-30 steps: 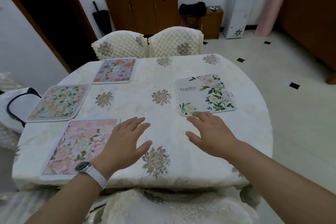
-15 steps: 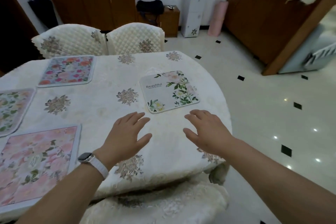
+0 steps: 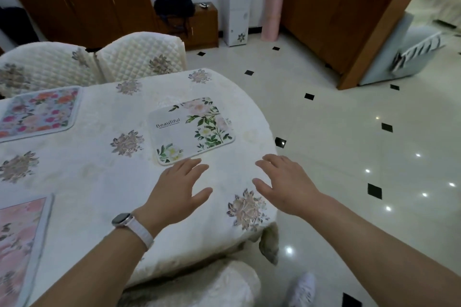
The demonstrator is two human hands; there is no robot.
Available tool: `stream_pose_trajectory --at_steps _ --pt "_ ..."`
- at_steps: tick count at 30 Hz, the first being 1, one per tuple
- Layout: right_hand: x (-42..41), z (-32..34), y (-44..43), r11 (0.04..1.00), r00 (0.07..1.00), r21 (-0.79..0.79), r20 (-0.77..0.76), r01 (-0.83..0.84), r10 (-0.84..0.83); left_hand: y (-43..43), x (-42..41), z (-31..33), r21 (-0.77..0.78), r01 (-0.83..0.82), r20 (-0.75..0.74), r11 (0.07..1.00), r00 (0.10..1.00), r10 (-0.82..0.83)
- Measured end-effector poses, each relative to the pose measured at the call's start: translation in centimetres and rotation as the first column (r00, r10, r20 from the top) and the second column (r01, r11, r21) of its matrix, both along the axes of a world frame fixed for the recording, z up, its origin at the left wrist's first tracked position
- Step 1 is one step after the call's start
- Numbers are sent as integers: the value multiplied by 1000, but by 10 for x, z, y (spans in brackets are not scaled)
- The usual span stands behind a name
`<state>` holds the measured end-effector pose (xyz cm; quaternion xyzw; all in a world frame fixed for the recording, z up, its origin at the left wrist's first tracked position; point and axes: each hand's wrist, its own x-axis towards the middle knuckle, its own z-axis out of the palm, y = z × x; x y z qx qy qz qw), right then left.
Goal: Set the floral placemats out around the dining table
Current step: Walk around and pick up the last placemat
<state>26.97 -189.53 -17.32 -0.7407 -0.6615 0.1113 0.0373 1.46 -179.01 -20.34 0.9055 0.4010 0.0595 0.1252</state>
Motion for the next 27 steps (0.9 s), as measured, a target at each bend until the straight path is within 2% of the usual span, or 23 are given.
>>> stream_pose_trajectory --at_steps 8,13,22,27 --pt "150 -16 -7 1000 995 -13 -103 15 -16 -15 152 -7 15 -50 -50 999 997 50" --pt "240 -8 -14 1000 997 -14 -76 7 -8 -31 225 -2 86 -64 -74 994 995 70" --pt "304 15 4 996 993 86 -109 -37 46 -29 271 19 169 -114 -109 979 985 134" --pt "325 7 11 999 990 34 -134 -39 43 0 286 19 167 -147 -127 975 977 169"
